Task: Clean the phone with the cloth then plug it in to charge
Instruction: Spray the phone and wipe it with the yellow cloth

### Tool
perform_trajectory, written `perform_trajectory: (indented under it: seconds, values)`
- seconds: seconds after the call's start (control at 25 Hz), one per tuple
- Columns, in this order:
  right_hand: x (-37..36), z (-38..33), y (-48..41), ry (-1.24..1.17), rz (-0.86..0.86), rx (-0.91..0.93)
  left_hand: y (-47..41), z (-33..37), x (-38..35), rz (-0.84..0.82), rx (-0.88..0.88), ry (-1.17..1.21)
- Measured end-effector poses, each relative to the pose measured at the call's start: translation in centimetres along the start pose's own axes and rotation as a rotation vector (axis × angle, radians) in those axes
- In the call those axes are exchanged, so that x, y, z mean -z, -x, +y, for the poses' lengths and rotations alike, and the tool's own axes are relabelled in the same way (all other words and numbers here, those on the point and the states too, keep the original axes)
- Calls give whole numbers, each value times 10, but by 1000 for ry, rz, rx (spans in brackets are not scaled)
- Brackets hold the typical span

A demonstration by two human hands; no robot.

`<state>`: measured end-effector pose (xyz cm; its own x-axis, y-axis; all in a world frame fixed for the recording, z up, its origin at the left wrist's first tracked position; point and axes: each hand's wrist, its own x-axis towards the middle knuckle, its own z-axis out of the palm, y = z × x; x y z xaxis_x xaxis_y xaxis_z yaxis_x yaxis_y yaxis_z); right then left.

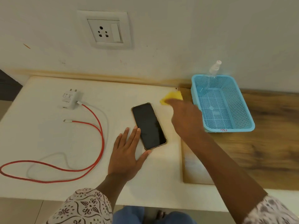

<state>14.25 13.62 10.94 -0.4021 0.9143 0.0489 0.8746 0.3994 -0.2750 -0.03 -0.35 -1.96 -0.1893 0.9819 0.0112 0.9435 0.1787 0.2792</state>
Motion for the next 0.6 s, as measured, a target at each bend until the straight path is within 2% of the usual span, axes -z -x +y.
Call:
perform_trajectory:
  seconds: [0.2,0.32,0.48,0.6]
  values:
    - [-55,-45,-47,130,-235,11,1,0,1,3,-7,15]
    - [-85,-76,-42,154,-181,68,0,0,3,17,-43,20]
    - [-107,-95,-20,246,-191,378,0,-1,6,12,-66,45]
    - [-106,-62,-18,259,-258,578,0,0,5,20,-43,32]
